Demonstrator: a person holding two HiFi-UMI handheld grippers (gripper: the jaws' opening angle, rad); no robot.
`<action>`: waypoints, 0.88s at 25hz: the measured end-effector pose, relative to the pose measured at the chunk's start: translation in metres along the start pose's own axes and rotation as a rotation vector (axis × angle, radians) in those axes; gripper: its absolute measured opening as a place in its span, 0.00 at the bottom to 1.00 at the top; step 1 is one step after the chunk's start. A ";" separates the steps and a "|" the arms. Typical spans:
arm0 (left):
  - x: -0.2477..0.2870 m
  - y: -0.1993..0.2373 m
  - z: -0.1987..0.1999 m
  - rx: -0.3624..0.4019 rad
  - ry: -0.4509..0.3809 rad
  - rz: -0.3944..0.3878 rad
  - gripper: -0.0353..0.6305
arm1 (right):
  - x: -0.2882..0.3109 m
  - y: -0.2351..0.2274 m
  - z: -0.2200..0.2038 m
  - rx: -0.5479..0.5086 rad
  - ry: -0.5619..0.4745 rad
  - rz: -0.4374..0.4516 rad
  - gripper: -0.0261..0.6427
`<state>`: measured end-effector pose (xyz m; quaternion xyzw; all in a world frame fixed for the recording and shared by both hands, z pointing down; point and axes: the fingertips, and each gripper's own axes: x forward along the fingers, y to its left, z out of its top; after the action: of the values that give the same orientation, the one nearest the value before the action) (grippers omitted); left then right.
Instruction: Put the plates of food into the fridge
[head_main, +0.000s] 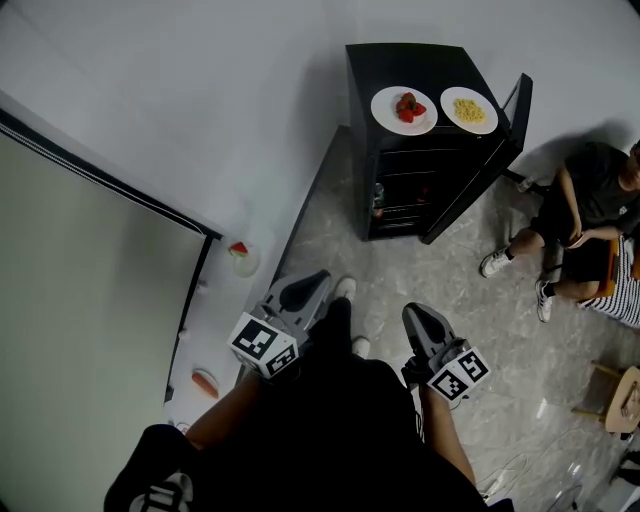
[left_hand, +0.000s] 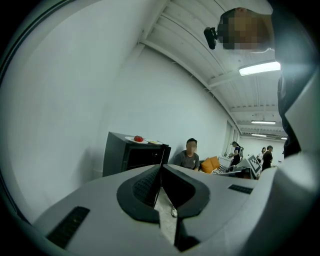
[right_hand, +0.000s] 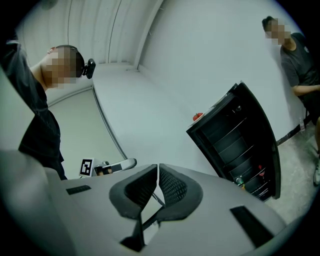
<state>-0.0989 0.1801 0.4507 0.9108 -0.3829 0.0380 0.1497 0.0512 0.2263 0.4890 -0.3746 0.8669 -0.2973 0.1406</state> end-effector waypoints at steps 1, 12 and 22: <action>0.007 0.006 0.003 -0.002 -0.001 -0.004 0.10 | 0.007 -0.005 0.004 0.003 -0.001 -0.005 0.09; 0.082 0.081 0.035 -0.010 0.005 -0.045 0.10 | 0.088 -0.057 0.051 0.016 -0.012 -0.050 0.09; 0.131 0.146 0.058 -0.045 0.014 -0.089 0.10 | 0.158 -0.092 0.081 0.061 -0.048 -0.088 0.09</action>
<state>-0.1126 -0.0243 0.4552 0.9231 -0.3416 0.0291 0.1744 0.0333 0.0272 0.4788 -0.4149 0.8364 -0.3206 0.1595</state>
